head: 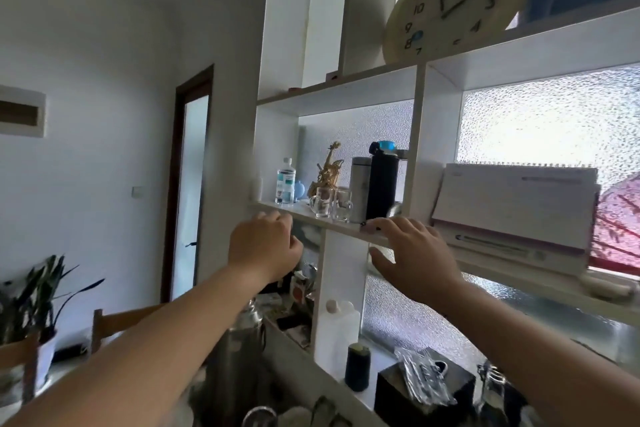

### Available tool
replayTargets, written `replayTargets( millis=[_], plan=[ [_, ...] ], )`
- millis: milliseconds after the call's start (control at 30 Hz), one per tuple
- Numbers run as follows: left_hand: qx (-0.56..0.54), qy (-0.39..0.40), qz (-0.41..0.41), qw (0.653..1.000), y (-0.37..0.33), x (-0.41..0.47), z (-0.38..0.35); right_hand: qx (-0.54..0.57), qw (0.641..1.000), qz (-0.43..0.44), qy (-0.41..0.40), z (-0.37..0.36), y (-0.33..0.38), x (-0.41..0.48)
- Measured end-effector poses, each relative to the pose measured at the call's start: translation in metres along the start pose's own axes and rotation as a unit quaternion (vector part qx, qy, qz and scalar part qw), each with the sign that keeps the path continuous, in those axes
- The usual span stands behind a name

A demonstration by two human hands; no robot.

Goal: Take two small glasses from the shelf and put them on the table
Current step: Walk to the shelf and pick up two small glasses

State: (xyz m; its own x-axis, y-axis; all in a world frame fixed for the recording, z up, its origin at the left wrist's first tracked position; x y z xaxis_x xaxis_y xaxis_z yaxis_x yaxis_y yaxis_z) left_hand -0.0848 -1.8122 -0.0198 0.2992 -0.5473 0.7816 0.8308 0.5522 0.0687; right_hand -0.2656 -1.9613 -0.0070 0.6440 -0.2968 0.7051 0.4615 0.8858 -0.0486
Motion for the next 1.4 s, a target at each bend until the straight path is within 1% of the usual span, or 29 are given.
replayTargets(
  millis=[100,200,467,567,867,1000,1167,1400],
  plan=[
    [-0.005,0.004,-0.004,1.000,0.022,0.026,-0.020,0.014,1.000,-0.009,-0.014,-0.021,0.007,0.033],
    [-0.023,0.002,0.011,1.000,0.042,0.049,-0.038,0.023,0.999,-0.011,-0.020,-0.044,0.011,0.060],
    [-0.049,-0.002,0.052,0.997,0.065,0.068,-0.071,0.051,0.998,-0.028,-0.030,-0.087,0.006,0.111],
    [-0.065,0.011,0.073,0.995,0.066,0.075,-0.079,0.067,0.997,-0.036,-0.035,-0.096,0.001,0.123],
    [-0.094,0.028,0.081,0.992,0.044,0.111,-0.097,0.095,0.993,-0.067,-0.028,-0.119,-0.022,0.143],
    [-0.115,0.029,0.082,0.990,0.033,0.131,-0.106,0.087,0.991,-0.095,-0.034,-0.121,-0.030,0.153],
    [-0.165,0.037,0.102,0.980,0.026,0.151,-0.121,0.089,0.988,-0.122,-0.021,-0.123,-0.037,0.165],
    [-0.202,0.041,0.130,0.970,0.033,0.177,-0.143,0.079,0.984,-0.160,-0.021,-0.127,-0.038,0.182]
  ],
)
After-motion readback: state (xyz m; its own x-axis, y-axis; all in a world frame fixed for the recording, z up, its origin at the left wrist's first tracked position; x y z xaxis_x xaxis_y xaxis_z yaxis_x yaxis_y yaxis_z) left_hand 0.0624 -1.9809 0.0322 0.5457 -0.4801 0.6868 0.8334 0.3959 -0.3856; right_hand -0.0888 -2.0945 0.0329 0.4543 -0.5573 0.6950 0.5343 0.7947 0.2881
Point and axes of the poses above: each hand's wrist, its own x-axis towards the middle knuckle, its own z-axis out of the back of the hand, y = z × x, the point moved 1 cm from there along x, towards the middle knuckle, and after that the axes turned 5 degrees about -z, right-handed, at the moved point
